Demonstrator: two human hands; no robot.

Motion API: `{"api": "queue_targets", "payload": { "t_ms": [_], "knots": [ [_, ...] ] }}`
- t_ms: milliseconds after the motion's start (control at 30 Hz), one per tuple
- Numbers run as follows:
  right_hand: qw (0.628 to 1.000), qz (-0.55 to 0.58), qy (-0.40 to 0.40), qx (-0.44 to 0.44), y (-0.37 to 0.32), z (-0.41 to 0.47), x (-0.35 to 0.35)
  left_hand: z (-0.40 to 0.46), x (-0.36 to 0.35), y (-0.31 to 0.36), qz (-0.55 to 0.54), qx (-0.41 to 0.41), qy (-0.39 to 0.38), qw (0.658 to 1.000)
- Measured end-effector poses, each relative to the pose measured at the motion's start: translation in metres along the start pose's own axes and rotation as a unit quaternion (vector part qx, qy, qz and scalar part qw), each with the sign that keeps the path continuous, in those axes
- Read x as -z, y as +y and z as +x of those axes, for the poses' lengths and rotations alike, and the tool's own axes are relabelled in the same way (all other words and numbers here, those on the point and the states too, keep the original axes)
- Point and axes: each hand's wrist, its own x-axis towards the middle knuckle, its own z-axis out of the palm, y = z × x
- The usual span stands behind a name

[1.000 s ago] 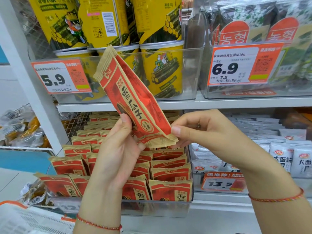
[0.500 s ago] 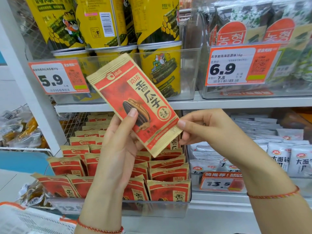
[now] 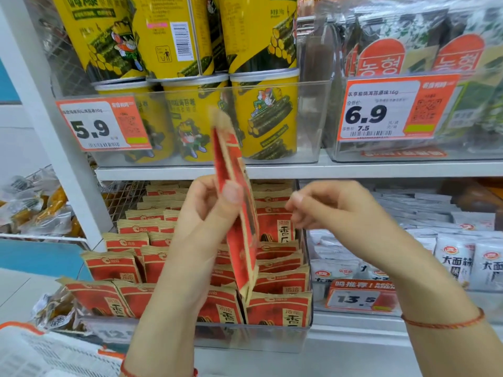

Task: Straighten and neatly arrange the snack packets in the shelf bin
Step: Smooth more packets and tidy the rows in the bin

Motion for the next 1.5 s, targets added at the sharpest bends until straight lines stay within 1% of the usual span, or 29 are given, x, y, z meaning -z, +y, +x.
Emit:
{"api": "queue_targets", "payload": {
  "t_ms": [67, 133, 200, 367, 567, 700, 1000, 1067, 1167, 1300, 1400, 1500],
  "knots": [
    [0.995, 0.062, 0.06, 0.045, -0.007, -0.002, 0.002, -0.002, 0.0, 0.001, 0.024, -0.015, -0.022, 0.999],
    [0.986, 0.123, 0.071, 0.083, -0.015, -0.006, 0.003, -0.005, -0.002, 0.001, 0.038, -0.019, -0.03, 0.999],
    [0.981, 0.144, 0.065, 0.109, -0.02, -0.009, 0.002, -0.006, -0.003, 0.001, 0.047, -0.02, -0.038, 0.998],
    [0.977, 0.169, 0.051, 0.124, -0.017, -0.007, -0.003, -0.005, -0.007, -0.001, 0.071, -0.023, -0.074, 0.994],
    [0.97, 0.204, 0.024, 0.132, -0.018, -0.008, -0.003, -0.005, -0.008, -0.003, 0.076, -0.015, -0.067, 0.995],
    [0.972, 0.198, 0.011, 0.13, -0.018, -0.007, -0.002, -0.004, -0.009, -0.004, 0.059, -0.006, -0.072, 0.996],
    [0.97, 0.19, 0.036, 0.148, -0.019, -0.007, -0.004, -0.005, -0.004, -0.003, 0.05, 0.0, -0.089, 0.995],
    [0.972, 0.181, 0.037, 0.144, -0.018, -0.007, -0.004, -0.006, -0.005, -0.002, 0.042, -0.01, -0.068, 0.997],
    [0.981, 0.16, 0.016, 0.113, -0.016, -0.006, -0.005, -0.005, -0.004, -0.002, 0.006, -0.026, 0.009, 1.0],
    [0.991, 0.101, -0.052, 0.064, -0.011, -0.006, -0.006, 0.001, 0.002, -0.004, -0.029, -0.033, 0.095, 0.995],
    [0.993, 0.065, -0.094, 0.042, -0.01, -0.006, -0.008, 0.004, 0.006, -0.005, -0.054, -0.028, 0.137, 0.989],
    [0.99, 0.063, -0.118, 0.038, -0.009, -0.006, -0.009, 0.005, 0.007, -0.005, -0.079, -0.023, 0.168, 0.982]
  ]
}}
